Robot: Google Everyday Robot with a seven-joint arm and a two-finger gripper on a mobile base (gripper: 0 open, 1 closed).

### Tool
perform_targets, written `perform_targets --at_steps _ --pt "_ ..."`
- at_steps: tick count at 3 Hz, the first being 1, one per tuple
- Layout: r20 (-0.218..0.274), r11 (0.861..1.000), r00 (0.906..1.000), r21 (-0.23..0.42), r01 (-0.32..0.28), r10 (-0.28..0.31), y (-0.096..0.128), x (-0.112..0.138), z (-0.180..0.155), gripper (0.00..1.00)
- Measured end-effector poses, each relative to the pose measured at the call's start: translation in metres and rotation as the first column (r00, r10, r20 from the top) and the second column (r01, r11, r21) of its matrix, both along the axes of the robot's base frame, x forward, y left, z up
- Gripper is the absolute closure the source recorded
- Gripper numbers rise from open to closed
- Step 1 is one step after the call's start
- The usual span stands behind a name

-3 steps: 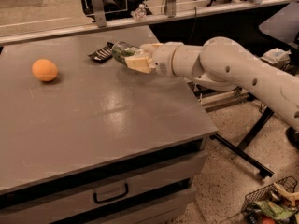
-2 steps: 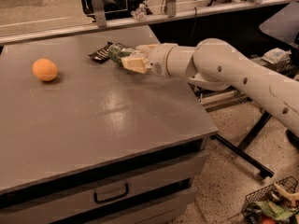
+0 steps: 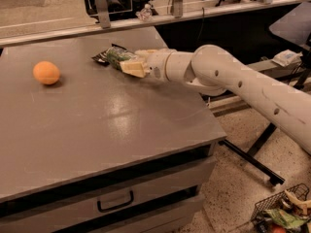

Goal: Move green can near rxbar chocolate

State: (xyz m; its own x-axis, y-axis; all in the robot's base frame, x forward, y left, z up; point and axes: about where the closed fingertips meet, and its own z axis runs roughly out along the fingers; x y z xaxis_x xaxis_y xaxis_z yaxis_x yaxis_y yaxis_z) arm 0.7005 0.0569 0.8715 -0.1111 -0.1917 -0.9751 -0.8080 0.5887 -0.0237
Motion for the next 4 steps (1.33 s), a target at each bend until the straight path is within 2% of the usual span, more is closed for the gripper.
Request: perform_targets --at_steps 1,2,3,4 --pt "-0.016 1.000 0.9999 0.001 -0.003 0.003 0.002 0.004 -0.005 0.13" --pt "-0.016 1.000 0.9999 -0.001 -0.002 0.002 0.001 0.005 -0.003 0.00" --pt "-0.013 1.000 0.9999 0.000 -0.001 0.001 0.000 0.004 -0.001 0.00" --pt "0.004 1.000 0.9999 -0.001 0.015 -0.015 -0.017 -0.010 0.011 0.00"
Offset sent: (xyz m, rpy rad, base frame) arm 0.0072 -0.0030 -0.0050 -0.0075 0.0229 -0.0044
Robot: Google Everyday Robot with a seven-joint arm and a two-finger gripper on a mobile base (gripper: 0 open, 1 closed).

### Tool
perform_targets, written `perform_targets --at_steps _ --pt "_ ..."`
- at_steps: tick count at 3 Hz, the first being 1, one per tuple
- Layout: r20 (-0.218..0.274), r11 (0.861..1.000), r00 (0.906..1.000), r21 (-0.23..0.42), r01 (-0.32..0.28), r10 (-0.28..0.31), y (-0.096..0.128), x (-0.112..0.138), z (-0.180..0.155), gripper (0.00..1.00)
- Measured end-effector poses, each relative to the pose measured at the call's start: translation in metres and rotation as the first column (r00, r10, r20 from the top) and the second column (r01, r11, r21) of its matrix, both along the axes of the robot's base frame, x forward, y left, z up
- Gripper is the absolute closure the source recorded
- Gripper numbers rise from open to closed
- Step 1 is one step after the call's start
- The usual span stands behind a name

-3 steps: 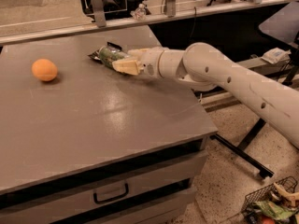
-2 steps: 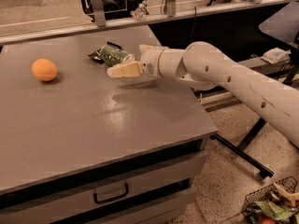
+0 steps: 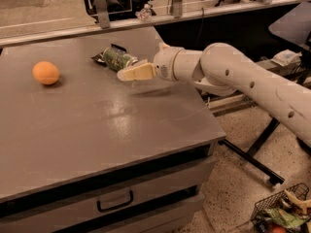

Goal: Move green can near rxbar chocolate

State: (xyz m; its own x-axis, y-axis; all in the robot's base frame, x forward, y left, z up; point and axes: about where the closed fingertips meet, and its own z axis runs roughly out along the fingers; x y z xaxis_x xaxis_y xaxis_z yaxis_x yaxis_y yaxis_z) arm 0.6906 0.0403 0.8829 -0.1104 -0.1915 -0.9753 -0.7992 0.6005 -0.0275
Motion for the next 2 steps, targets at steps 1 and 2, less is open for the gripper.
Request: perform_targets --at_steps 1,2 --pt "0.004 0.998 0.9978 -0.016 0.066 -0.066 -0.037 -0.027 0.013 0.00" --pt "-0.018 0.986 0.9876 -0.065 0.155 -0.156 -0.068 -0.052 0.016 0.00"
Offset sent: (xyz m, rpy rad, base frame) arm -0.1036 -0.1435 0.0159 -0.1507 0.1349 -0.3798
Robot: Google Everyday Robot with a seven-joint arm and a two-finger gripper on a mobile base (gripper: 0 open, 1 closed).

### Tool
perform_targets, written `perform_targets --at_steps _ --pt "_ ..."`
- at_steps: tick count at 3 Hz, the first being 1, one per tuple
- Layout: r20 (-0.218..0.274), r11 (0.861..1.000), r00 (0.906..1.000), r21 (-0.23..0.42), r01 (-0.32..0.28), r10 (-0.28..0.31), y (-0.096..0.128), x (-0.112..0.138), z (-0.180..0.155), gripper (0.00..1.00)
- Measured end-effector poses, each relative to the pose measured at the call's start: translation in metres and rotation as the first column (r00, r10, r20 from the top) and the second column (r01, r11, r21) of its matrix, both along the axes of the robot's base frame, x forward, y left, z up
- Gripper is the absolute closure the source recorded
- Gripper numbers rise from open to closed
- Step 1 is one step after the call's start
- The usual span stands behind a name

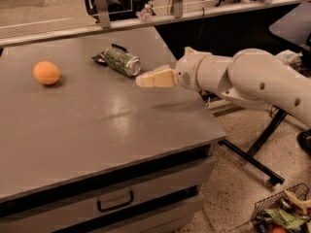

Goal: Move green can near rxbar chocolate

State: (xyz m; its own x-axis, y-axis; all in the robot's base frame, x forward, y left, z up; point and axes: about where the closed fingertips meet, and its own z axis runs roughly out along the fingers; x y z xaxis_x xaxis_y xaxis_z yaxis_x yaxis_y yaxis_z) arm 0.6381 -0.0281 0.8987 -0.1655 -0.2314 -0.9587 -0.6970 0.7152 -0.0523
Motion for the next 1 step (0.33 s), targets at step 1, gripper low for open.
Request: perform_targets --at_steps 1 --pt "-0.009 1.000 0.9999 -0.008 0.007 -0.007 0.0024 -0.0103 0.0067 0.00"
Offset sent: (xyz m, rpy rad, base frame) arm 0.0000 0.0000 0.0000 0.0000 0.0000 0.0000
